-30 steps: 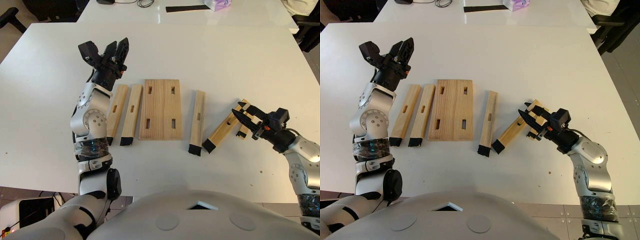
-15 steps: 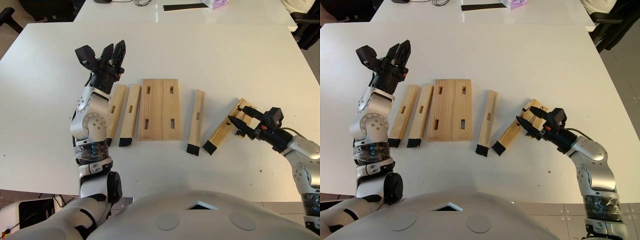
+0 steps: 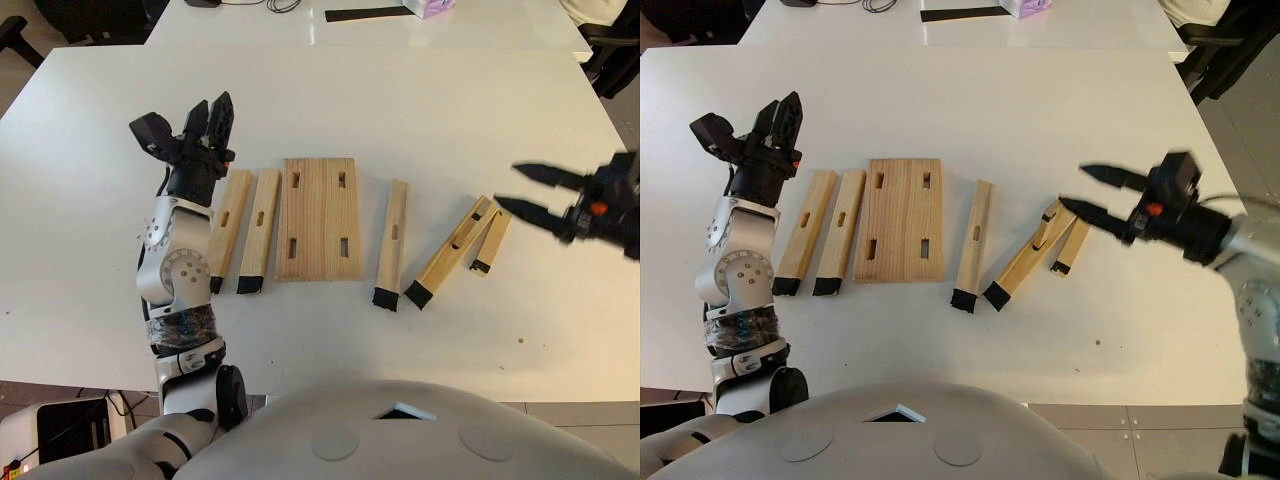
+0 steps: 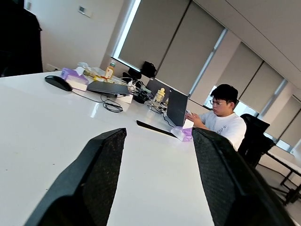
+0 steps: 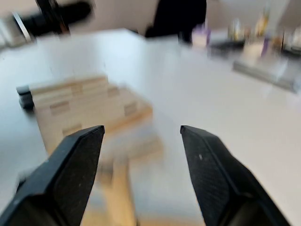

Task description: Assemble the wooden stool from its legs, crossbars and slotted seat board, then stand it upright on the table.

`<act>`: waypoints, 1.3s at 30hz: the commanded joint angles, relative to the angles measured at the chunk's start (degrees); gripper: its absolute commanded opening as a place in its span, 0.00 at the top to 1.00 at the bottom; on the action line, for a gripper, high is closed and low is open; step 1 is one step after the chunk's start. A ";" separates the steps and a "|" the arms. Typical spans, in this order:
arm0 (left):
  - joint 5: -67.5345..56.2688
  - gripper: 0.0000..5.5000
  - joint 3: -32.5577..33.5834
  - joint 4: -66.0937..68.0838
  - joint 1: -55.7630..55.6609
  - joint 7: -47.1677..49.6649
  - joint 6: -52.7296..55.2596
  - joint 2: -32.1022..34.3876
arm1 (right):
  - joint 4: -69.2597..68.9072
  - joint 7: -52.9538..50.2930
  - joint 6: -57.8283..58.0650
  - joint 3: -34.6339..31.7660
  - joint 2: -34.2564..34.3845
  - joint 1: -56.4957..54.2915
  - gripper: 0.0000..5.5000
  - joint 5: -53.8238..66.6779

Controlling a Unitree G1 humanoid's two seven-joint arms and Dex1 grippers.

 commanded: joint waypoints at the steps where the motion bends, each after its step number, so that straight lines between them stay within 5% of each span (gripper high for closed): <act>1: 0.20 0.53 -0.16 0.24 -0.10 0.73 -0.93 -0.43 | -1.88 -6.46 1.53 9.27 3.77 -8.88 0.46 -5.88; 7: 0.27 0.53 -0.06 0.89 -0.27 1.11 -1.81 -0.32 | -2.95 -13.00 0.35 17.28 10.49 -8.08 0.46 -14.75; 20: 0.13 0.53 -0.28 0.33 0.98 1.88 -2.71 -0.61 | -11.13 -2.48 4.16 7.69 5.76 -3.19 0.46 -2.95; 34: 0.08 0.53 -0.62 1.88 -0.30 1.47 -1.45 0.75 | -10.06 -7.47 1.09 10.30 11.88 -4.70 0.46 -6.43; 39: 0.25 0.53 -0.72 2.68 -0.44 1.39 -1.60 0.92 | -2.71 -8.10 -5.02 19.50 9.51 -0.39 0.46 -21.99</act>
